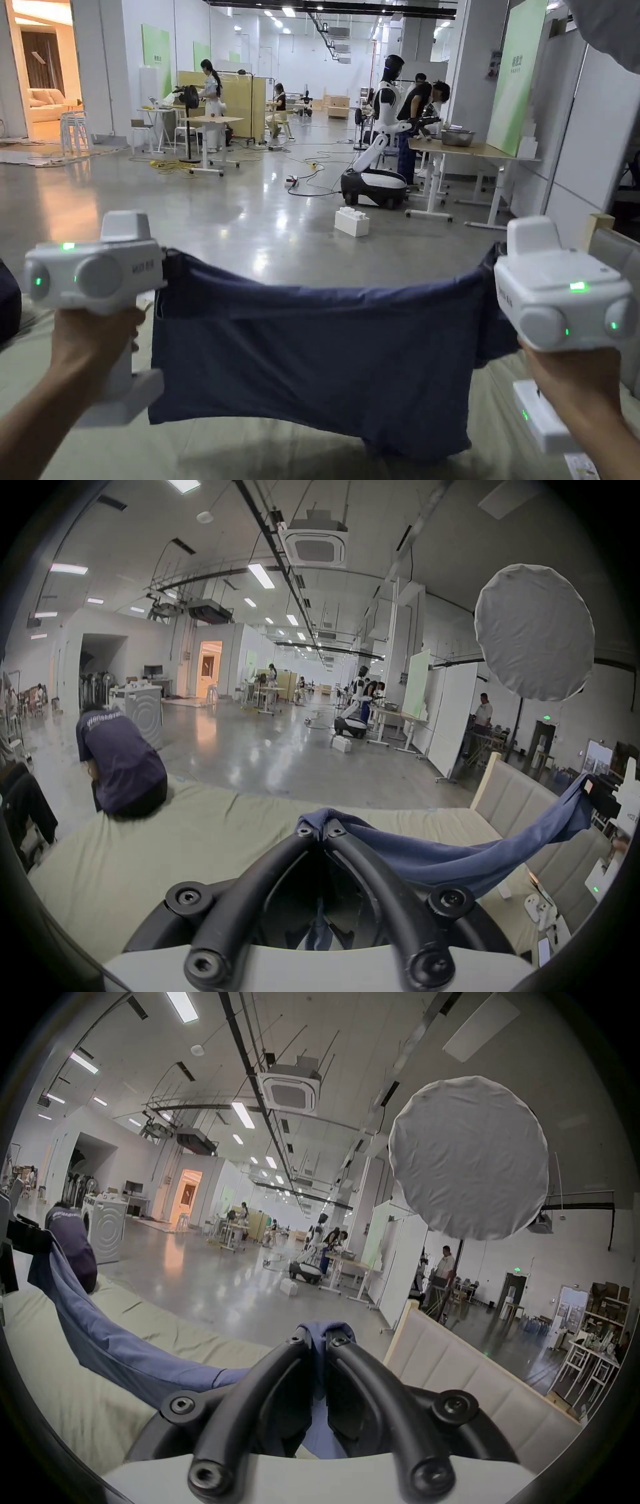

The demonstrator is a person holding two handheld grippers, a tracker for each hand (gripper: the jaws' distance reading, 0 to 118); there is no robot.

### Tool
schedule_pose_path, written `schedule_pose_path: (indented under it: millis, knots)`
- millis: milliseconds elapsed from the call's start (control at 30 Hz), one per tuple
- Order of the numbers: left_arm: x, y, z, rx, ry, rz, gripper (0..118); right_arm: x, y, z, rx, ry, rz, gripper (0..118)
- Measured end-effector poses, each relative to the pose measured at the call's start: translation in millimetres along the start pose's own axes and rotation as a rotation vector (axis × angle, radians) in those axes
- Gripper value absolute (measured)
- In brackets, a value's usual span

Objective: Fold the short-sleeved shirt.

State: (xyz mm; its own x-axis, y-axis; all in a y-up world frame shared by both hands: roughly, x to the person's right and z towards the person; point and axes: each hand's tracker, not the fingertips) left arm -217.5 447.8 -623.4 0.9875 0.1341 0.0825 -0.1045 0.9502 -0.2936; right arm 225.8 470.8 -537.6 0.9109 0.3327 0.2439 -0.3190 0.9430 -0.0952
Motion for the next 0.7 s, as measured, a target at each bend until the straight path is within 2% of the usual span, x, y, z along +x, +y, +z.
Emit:
schedule_pose_path:
  millis: [167, 300, 400, 633, 700]
  knots:
    - [-6, -76, 46, -0.04, -0.03, 0.022, 1, -4, -49, 59, -0.06, 0.029, -0.052, 6]
    - [-10, -126, 92, -0.061, -0.035, 0.018, 1, -8, -78, 112, -0.071, 0.046, -0.019, 6]
    - [-14, -155, 125, -0.079, -0.032, 0.03, 1, -10, -100, 151, -0.131, 0.07, -0.046, 6]
    - [-10, -212, 200, -0.162, -0.01, 0.008, 1, -20, -140, 234, -0.193, 0.104, 0.003, 6]
    - [-16, -228, 207, -0.196, -0.005, 0.013, 1, -22, -152, 247, -0.235, 0.118, -0.019, 6]
